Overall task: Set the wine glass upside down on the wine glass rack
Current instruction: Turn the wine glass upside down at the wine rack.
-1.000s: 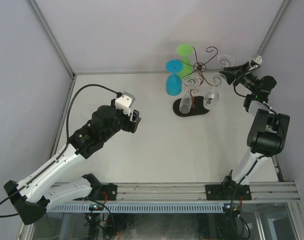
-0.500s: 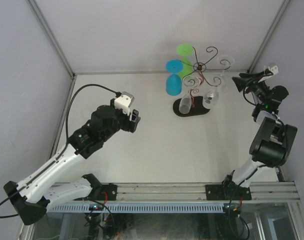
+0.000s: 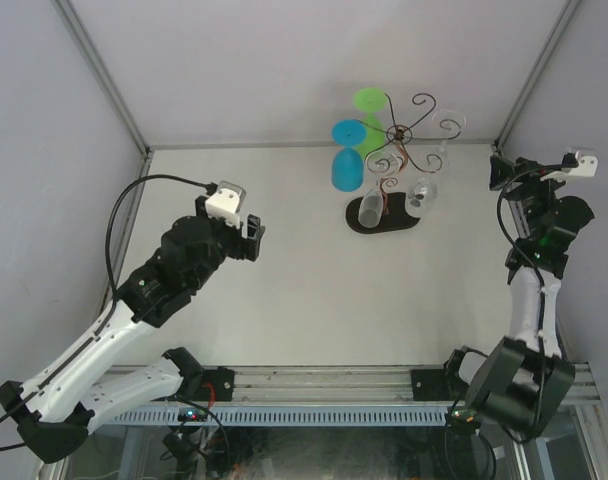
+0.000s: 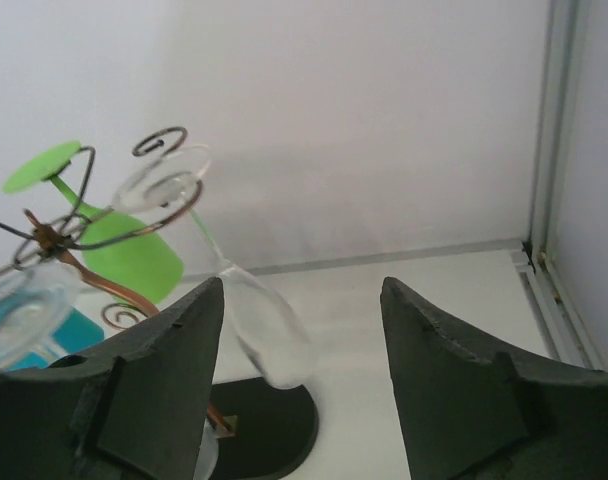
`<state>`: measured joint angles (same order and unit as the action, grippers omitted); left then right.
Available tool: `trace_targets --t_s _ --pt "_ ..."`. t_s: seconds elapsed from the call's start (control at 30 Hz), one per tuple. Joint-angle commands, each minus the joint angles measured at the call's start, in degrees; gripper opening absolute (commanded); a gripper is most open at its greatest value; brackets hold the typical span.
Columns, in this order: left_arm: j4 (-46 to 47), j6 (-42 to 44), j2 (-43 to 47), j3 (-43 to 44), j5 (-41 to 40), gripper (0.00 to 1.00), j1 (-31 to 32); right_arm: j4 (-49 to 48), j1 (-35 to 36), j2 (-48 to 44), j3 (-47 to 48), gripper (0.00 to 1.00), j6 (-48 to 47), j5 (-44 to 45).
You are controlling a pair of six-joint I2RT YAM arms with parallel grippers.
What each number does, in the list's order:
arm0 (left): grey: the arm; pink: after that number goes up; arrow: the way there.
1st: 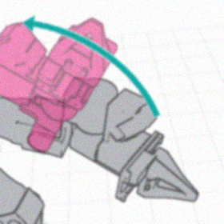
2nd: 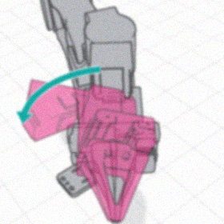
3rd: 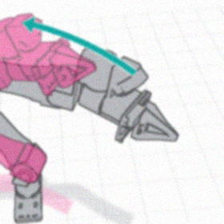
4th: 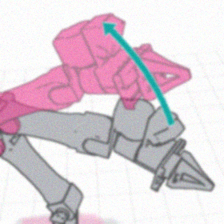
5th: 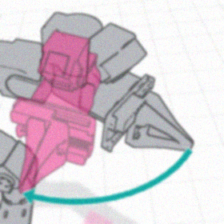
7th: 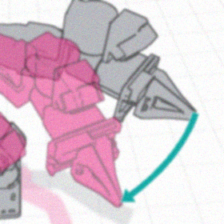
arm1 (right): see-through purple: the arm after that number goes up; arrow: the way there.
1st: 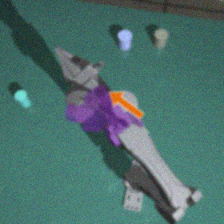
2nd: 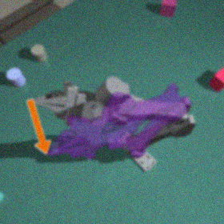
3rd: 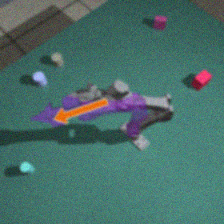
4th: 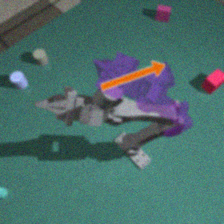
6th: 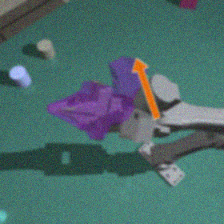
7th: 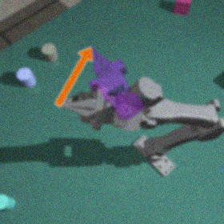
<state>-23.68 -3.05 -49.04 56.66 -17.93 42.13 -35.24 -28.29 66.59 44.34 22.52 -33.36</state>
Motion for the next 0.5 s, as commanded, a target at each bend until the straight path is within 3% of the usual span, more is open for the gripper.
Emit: trace_targets --t_s 0.0,0.13,0.37,0.47 --pt "-0.93 -1.44 1.91 1.79 -6.28 0.79 -0.56 18.93 2.26 -8.79 1.85 0.64 0.06 11.69" --pt "-4.21 -3.46 3.29 2.84 -9.28 0.8 -0.56 29.35 5.26 -15.28 3.15 0.67 1.64 13.93" --pt "-9.49 -6.82 7.81 2.37 -19.28 0.99 -0.71 46.67 12.22 -22.27 6.92 0.99 -0.42 9.69" --pt "-11.29 -6.71 8.64 2.9 -22.29 1.0 -2.07 51.27 15.19 -24.76 7.33 1.0 -3.02 9.74"
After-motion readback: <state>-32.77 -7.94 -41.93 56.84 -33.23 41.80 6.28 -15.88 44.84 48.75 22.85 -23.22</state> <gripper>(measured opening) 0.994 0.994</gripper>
